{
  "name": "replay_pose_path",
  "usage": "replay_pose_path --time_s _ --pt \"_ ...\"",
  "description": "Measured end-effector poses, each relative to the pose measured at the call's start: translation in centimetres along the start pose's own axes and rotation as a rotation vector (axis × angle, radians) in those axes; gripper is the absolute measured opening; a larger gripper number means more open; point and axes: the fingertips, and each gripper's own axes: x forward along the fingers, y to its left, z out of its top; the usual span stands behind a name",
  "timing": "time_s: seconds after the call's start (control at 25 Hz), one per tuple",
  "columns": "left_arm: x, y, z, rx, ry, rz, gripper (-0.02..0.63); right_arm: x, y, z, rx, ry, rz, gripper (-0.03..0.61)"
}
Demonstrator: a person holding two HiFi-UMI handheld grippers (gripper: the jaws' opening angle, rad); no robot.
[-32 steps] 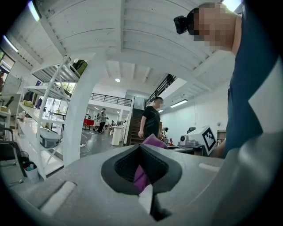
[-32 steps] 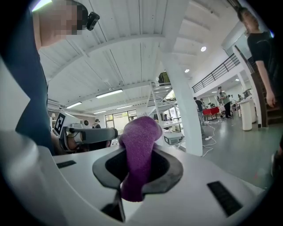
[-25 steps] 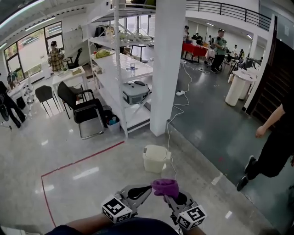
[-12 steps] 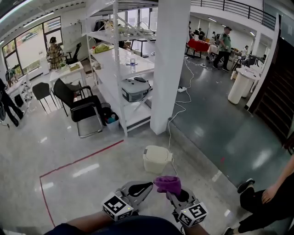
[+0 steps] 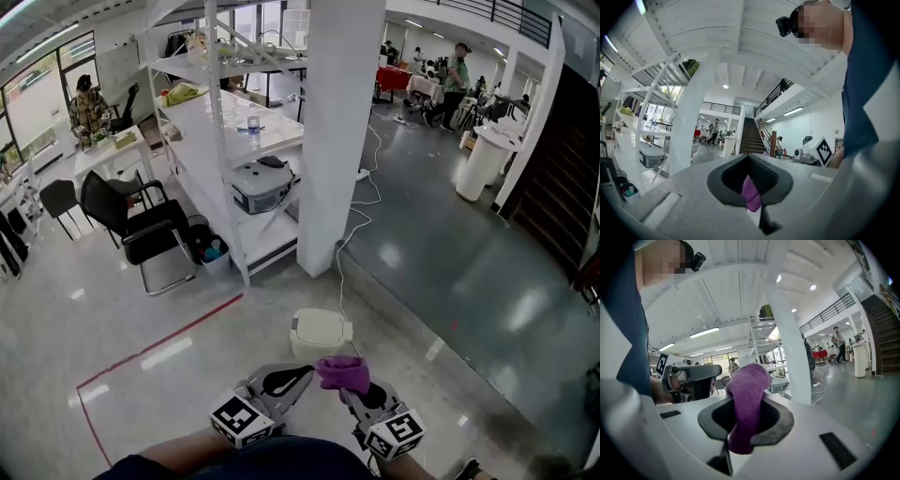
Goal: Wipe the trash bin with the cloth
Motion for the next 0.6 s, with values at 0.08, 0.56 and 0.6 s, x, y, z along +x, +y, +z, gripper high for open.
replay_pose_path --time_s 0.08,0.56,0.6 --pt "0.1 2.1 0.3 -0.001 0.002 -0.012 0.003 1.9 -0.4 0.6 -0.001 -0.003 -0.017 0.08" --pt "3.6 7.5 -1.6 -0.047 0.03 -0.002 0.003 6.9 -4.7 1.3 -0.002 0.005 -0.019 0.08" --pt "4.1 7.6 -1.7 -0.05 0.03 0.002 0.003 7.0 -5.2 1.2 -0.002 0.01 -0.014 0.08"
